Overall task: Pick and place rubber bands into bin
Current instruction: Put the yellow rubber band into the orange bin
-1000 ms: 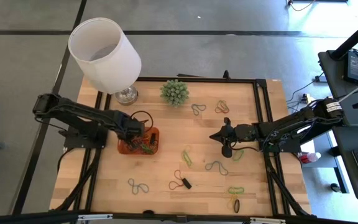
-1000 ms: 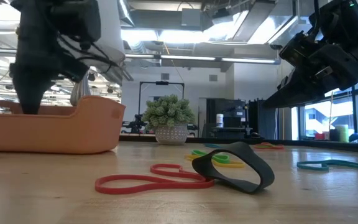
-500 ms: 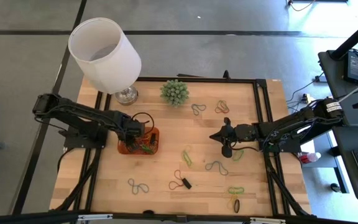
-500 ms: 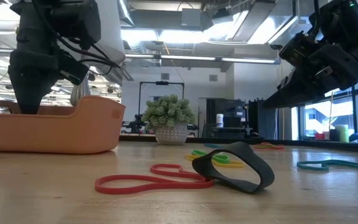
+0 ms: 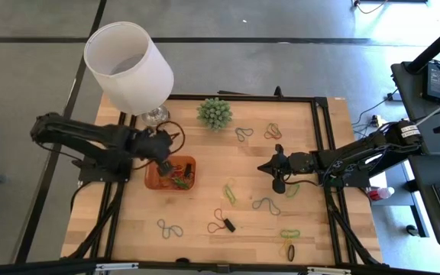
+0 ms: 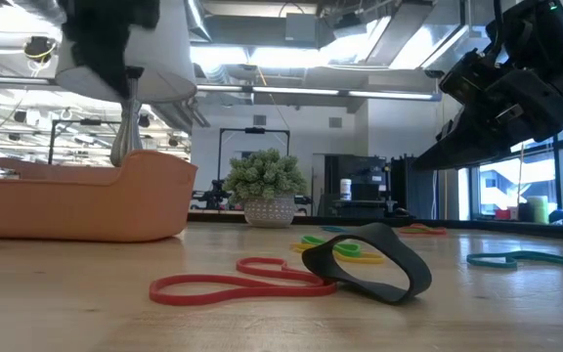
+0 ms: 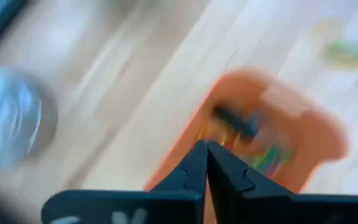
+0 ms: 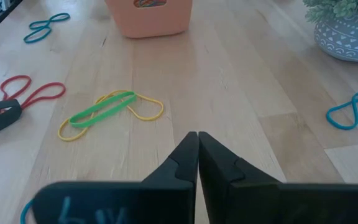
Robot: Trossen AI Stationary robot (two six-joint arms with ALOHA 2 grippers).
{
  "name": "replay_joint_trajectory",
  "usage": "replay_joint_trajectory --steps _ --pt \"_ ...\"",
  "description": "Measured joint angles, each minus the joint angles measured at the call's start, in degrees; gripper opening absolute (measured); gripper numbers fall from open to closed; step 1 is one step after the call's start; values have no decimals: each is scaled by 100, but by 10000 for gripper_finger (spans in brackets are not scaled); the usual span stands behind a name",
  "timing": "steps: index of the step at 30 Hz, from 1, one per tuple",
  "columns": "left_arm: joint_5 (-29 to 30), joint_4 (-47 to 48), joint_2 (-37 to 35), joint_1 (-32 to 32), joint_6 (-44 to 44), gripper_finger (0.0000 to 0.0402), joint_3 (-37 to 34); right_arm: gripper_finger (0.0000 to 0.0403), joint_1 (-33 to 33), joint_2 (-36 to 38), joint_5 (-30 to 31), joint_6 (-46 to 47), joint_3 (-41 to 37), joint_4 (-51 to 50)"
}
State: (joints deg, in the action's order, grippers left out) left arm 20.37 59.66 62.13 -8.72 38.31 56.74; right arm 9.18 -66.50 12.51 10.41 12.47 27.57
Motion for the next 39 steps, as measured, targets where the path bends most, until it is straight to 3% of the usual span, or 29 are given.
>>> replay_joint_trajectory --steps 9,14,20,25,28,31,35,39 --pt "636 -3978 20 -1255 -1234 2 -1372 16 1 0 -2 0 0 2" --pt "1038 -4769 399 -1359 -1629 2 -1757 16 1 0 -3 1 0 2" --pt "999 -5545 973 -1242 -2173 2 -1813 16 0 -13 -4 300 0 270" --pt "571 -6439 1386 -1105 -2967 1 -1813 13 49 -20 7 303 104 811" --pt "268 -6796 1568 -973 -3303 2 -1813 4 189 -25 -3 401 510 -118" --pt "-31 -6852 1707 -803 -3360 1 -1813 4 345 -68 -11 834 1223 -1855" --pt "-310 -6839 1822 -617 -3432 2 -1817 3 600 -183 -13 1946 2287 -4378" --pt "-396 -6837 1860 -496 -3520 1 -1818 2 1020 -445 -117 3246 3144 -6224"
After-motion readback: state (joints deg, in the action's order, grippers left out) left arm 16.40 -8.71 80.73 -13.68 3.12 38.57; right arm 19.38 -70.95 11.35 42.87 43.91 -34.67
